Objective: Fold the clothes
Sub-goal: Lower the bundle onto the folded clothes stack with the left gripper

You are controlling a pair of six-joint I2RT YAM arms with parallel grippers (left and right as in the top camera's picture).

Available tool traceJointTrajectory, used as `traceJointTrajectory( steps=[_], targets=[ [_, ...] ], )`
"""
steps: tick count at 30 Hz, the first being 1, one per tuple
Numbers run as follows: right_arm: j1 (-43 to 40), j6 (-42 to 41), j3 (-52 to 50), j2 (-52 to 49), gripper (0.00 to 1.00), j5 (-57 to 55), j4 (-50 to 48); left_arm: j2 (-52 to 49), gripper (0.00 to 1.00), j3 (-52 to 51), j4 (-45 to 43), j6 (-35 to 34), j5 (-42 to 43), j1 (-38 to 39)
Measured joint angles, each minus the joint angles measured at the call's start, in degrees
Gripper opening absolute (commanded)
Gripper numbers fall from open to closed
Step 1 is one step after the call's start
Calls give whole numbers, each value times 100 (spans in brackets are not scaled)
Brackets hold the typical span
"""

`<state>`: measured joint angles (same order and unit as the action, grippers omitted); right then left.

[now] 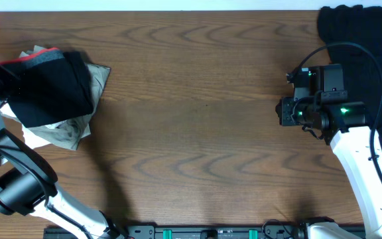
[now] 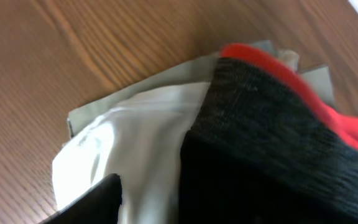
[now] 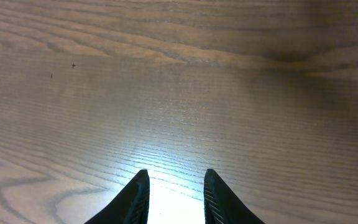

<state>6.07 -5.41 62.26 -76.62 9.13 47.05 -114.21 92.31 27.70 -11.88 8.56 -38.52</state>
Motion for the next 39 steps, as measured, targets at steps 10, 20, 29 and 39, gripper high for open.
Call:
traceJointTrajectory(
  steps=[10,20,29,39],
  targets=[
    [0,0,0,0,28,0,-2,-286,73,0,-494,-9,455,-11],
    [0,0,0,0,28,0,0,-726,77,2,-960,-7,1119,166],
    [0,0,0,0,28,2,4,-903,77,9,-979,13,1241,214],
    [-2,0,0,0,39,2,4,-553,98,-7,-649,192,1427,57]
  ],
)
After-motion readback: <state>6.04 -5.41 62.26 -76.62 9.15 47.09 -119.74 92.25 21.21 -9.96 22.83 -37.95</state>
